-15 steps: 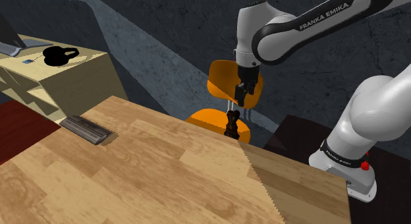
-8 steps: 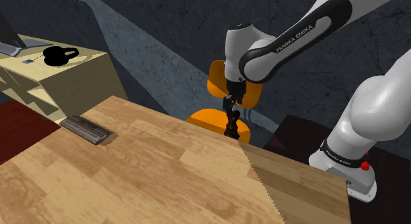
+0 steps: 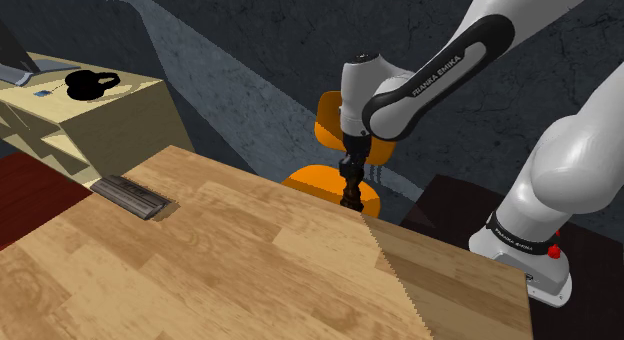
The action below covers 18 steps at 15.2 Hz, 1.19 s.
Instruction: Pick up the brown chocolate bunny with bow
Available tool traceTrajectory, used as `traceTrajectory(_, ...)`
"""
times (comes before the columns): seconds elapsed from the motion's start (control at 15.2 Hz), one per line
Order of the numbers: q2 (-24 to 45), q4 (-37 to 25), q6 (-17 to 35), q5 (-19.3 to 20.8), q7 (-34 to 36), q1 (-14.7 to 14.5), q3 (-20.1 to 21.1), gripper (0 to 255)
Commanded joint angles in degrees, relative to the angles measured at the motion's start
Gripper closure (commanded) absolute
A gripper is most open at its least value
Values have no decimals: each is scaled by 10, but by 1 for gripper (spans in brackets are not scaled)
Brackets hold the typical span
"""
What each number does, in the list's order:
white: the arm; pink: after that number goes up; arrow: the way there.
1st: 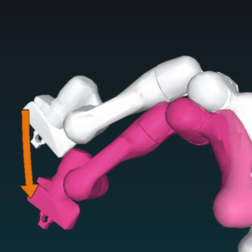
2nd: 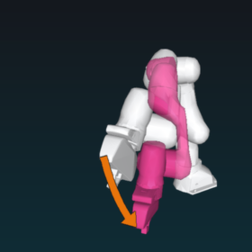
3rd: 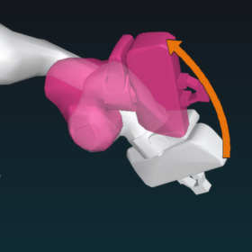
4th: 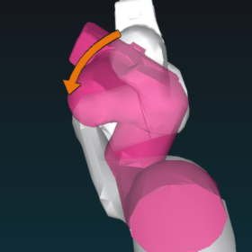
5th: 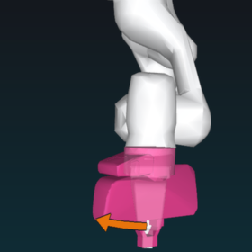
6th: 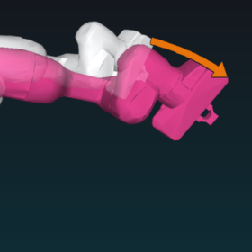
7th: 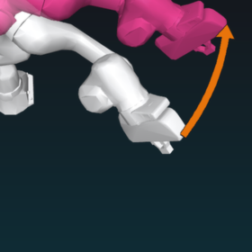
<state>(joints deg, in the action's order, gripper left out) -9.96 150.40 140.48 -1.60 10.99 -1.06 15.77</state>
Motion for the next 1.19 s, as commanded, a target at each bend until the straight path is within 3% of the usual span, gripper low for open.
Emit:
traceTrajectory(0.0, 2, 0, 2, 1, 0, 0, 0, 255)
traceTrajectory(0.53, 1, 0, 1, 0, 0, 0, 0, 255)
traceTrajectory(1.12, -57, -26, -81, -16, -14, -5, -7, 255)
